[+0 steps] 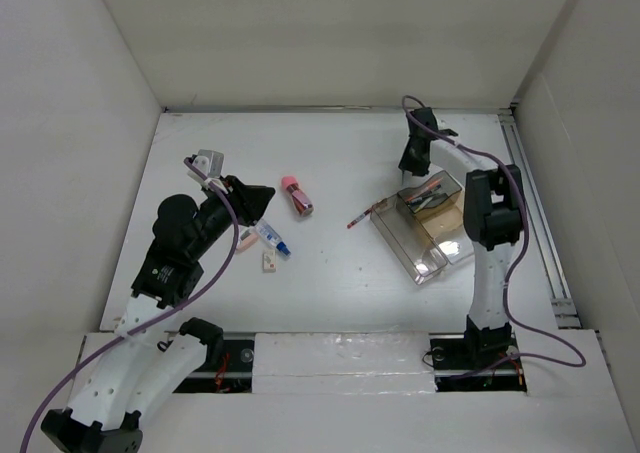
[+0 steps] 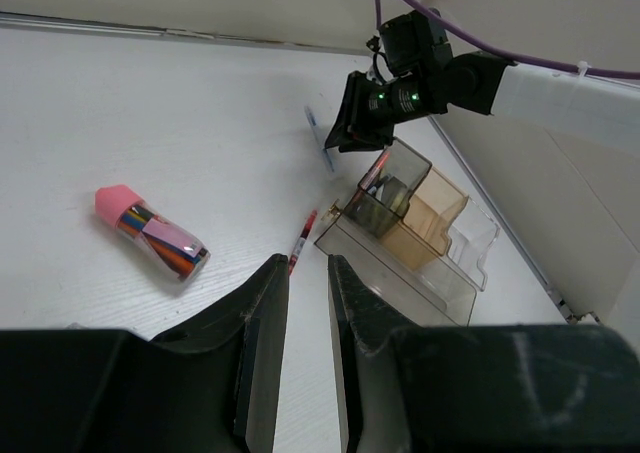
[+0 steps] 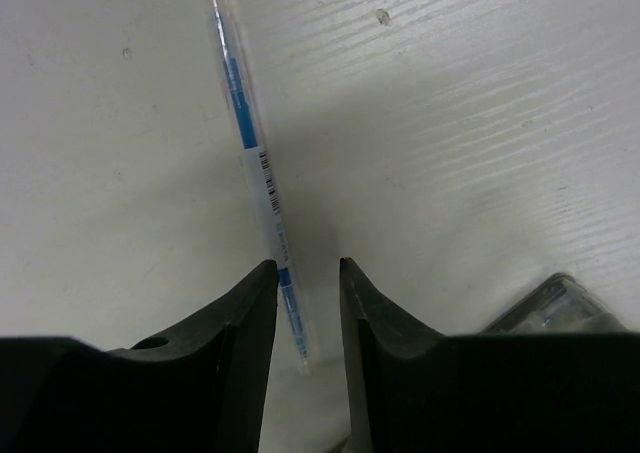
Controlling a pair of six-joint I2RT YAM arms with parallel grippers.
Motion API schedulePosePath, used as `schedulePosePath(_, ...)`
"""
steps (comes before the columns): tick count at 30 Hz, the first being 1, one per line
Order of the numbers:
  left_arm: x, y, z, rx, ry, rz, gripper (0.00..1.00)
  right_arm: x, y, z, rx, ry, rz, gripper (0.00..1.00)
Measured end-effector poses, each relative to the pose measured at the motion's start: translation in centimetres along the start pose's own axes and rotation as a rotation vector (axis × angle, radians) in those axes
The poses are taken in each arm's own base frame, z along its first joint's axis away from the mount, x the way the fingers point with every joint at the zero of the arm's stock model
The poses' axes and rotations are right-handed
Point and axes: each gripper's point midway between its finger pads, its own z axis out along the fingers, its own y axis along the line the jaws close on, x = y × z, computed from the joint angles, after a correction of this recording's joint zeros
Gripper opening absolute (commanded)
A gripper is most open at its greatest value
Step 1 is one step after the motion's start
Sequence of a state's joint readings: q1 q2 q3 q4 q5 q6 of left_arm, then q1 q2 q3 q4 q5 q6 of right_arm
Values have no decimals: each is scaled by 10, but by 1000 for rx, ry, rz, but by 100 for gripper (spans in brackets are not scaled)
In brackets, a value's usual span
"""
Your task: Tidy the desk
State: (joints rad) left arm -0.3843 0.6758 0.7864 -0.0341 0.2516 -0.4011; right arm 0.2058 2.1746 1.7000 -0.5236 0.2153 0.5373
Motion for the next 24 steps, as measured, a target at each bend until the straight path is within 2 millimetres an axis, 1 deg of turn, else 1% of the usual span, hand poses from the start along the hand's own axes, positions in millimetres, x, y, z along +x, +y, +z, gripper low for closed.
schedulePosePath(2,0,0,0,1,-1,0,19,2,2,0,4,11,-10,37)
schedulePosePath(5,-1,-1,-1,3,-6,1,19,6,8,2,2,20,-28,31)
schedulePosePath(6,-2,-1,-2,4,-9,2,19,9,11,2,1,25,-36,25)
schedulePosePath(8,-3,-2,-3,7,-14,3,19,15,16,1,0,36,-53,22)
schedulePosePath(9,-4,-3,-4,8,-17,4,19,18,18,1,0,41,-59,15)
schedulePosePath(11,-5,-4,-5,10,-21,5,19,22,21,0,1,43,-74,8)
schedulePosePath(12,-5,-4,-6,11,-23,5,19,23,23,-1,0,44,-79,2)
schedulePosePath(13,-6,-4,-6,11,-24,6,19,24,24,-1,-2,44,-82,0)
schedulePosePath(19,-6,-5,-6,13,-27,6,19,22,24,0,-4,28,-67,0)
schedulePosePath(22,-6,-5,-6,13,-26,6,19,20,20,-2,-40,21,-9,0)
schedulePosePath(24,-6,-4,-6,12,-25,6,19,16,17,-6,-106,36,60,0)
